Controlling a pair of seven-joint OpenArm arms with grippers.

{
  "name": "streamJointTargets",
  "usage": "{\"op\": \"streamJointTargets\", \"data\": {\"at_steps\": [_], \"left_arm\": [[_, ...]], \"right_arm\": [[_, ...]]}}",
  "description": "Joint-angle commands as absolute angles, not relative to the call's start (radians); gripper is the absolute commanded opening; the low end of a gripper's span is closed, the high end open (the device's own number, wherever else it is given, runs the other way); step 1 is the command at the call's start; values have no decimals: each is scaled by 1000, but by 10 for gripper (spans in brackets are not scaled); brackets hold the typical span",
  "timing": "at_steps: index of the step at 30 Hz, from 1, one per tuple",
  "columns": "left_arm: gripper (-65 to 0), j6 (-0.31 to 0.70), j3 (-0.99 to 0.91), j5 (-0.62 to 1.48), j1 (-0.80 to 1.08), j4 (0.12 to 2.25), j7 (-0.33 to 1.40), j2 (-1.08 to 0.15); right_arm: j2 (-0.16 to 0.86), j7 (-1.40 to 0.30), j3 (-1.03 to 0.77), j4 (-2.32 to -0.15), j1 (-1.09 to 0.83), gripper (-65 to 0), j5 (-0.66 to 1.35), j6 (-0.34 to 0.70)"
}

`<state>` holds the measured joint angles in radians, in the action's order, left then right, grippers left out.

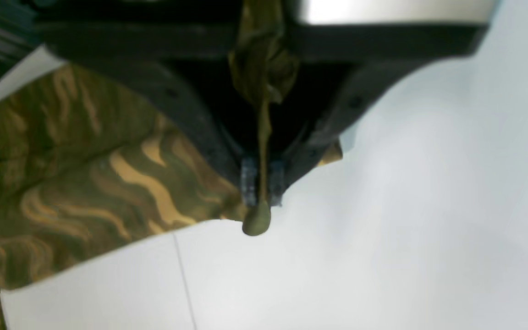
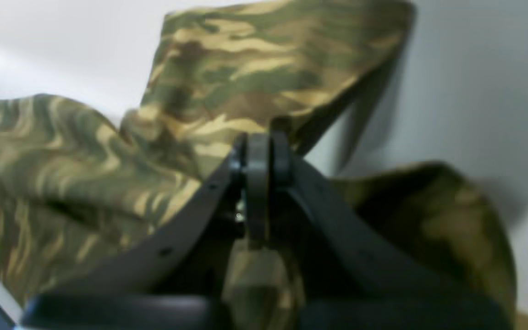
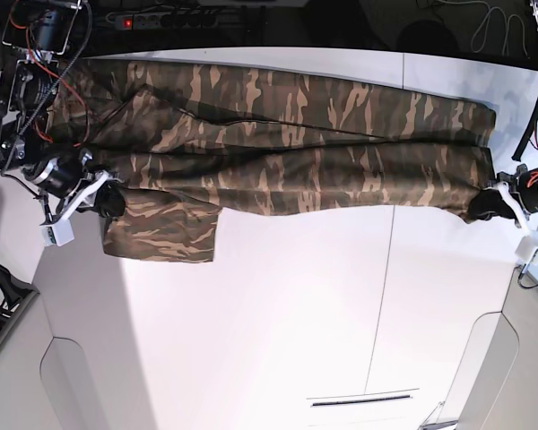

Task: Fold the T-shirt properly
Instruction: 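Fold the held edge over toward the collar edge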

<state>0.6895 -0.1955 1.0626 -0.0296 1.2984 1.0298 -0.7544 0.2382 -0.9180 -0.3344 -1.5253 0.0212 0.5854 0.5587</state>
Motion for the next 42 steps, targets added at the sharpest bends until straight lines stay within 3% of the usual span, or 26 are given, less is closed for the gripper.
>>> {"op": "streamJointTargets", "data": {"at_steps": [1,16,34,42], "left_arm": [[-650,698,-204,1090,-35,1322,1028,-790],[-650,698,-204,1108,134,1508,1068,-815],[-650,698,-204,1001,136,1508,1074,-823],[-650,698,-204,997,136,1508,1074,-837]], "right_arm": [[255,-891,-350,-1576,15,-650,610,566],[254,-950,-501,-1897,-296,-650,798,584],[251,-944,-570,-2119,-551,-650,813,583],[241,-944,-591,-2123,-613,-650,787,582]]}}
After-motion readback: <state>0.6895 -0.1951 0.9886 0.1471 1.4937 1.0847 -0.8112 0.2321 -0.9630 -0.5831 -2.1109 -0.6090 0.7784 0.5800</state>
